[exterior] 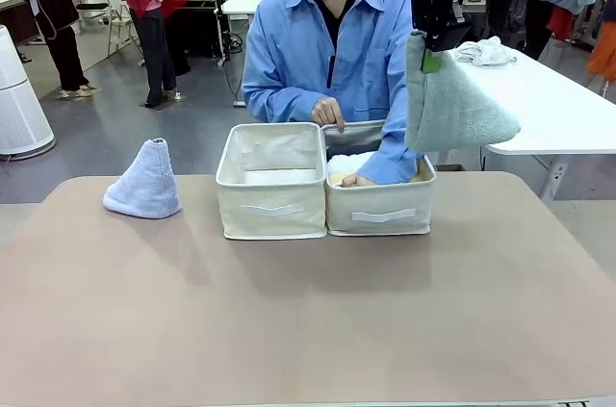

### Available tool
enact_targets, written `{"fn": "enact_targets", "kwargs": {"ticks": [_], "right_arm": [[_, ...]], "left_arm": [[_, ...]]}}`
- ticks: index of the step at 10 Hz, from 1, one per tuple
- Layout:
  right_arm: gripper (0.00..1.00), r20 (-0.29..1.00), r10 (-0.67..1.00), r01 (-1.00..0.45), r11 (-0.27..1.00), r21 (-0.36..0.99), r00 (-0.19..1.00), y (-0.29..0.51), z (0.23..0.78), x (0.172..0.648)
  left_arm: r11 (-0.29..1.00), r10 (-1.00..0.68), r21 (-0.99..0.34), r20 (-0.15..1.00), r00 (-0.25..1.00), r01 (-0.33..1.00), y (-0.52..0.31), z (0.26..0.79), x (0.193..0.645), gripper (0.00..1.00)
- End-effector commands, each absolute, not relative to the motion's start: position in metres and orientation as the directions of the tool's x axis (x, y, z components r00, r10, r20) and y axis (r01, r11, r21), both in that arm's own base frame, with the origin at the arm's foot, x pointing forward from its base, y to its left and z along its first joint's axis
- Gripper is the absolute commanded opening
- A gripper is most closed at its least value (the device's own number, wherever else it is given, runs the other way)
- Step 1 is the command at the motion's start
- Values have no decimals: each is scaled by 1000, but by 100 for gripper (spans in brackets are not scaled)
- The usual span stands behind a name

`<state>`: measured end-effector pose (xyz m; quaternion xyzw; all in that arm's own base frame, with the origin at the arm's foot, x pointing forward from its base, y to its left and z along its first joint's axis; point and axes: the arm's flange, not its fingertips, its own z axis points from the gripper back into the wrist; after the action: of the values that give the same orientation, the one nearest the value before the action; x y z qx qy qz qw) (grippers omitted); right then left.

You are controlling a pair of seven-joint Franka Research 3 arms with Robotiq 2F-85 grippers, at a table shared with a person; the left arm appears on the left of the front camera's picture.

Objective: Sort the towels based on their folding style.
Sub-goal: Pick up one triangle-folded towel and place it in the left Fabric basket.

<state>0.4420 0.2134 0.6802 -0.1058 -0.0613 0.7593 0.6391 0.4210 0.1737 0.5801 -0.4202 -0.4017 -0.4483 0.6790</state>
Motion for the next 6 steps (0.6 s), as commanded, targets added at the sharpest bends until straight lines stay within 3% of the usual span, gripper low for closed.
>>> {"fn": "enact_targets", "kwargs": {"ticks": [1, 6], "right_arm": [[18, -93, 983, -956, -179, -231, -161, 213, 680, 442], [18, -93, 983, -956, -179, -231, -161, 213, 680, 442]], "left_arm": [[243, -255, -195, 932, 256, 950, 173, 581, 419, 100], [243, -255, -195, 932, 256, 950, 173, 581, 419, 100]]}}
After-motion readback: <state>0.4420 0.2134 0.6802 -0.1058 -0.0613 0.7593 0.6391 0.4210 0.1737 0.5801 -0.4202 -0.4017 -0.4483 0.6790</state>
